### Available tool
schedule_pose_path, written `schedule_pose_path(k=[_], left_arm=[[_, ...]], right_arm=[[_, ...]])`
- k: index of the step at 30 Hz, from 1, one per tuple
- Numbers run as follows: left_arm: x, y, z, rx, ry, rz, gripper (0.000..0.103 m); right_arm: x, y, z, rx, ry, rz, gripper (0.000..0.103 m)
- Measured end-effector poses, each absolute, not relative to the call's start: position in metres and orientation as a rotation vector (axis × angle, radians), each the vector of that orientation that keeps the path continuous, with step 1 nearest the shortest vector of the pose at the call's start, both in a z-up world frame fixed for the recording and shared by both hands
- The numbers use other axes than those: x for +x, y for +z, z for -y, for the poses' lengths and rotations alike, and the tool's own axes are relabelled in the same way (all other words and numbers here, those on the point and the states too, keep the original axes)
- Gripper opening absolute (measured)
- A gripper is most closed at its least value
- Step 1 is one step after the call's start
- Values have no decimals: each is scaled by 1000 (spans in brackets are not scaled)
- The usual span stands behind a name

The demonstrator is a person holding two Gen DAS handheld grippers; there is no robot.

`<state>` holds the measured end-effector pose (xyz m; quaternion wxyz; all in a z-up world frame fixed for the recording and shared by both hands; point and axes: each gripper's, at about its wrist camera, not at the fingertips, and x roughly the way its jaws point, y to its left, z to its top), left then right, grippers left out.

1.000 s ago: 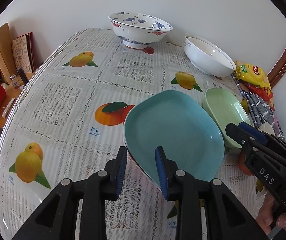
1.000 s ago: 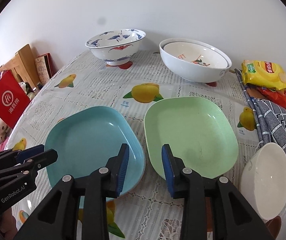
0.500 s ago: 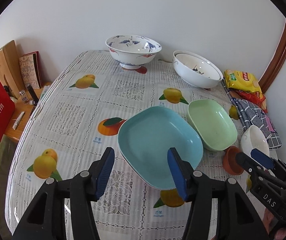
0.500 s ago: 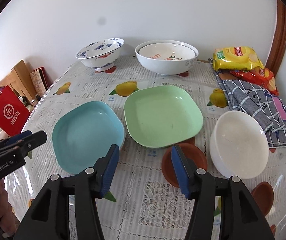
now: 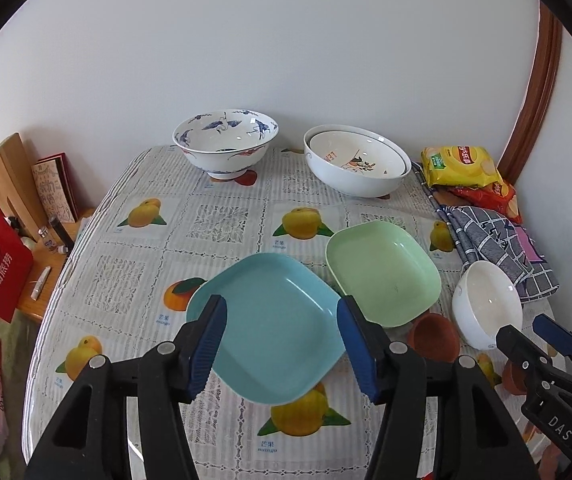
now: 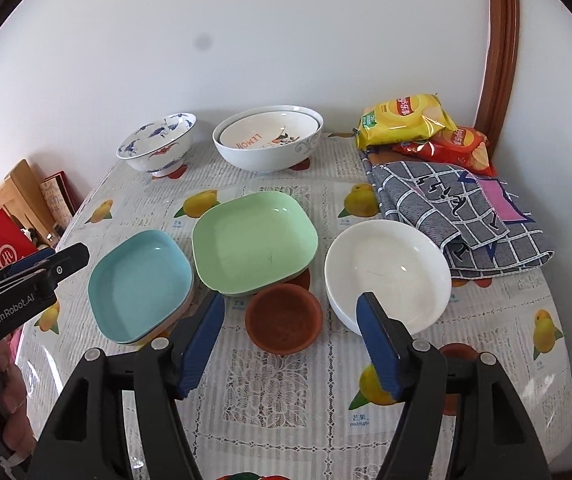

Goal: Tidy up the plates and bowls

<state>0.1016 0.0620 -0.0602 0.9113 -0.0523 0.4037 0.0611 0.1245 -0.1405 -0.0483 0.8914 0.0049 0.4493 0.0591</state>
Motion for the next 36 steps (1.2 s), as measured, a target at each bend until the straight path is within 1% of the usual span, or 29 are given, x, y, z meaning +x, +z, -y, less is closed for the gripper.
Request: schedule_pose_path(k=[9, 21, 23, 28, 36], left_arm=[[124, -59, -49, -74, 98, -856, 55], [157, -81, -43, -58, 96, -907, 55], [163, -85, -42, -54, 91, -913, 55], [183, -96, -42, -56, 87, -932, 55], [217, -118, -38, -59, 49, -967, 55]], right_arm=[[148, -49, 152, 65, 145, -965, 68], [182, -62, 146, 41, 149, -956, 67], [189, -66, 145, 34, 153, -955, 62], [214, -78, 138, 3, 158, -975, 58], [250, -102, 129, -47, 173, -1005, 46]])
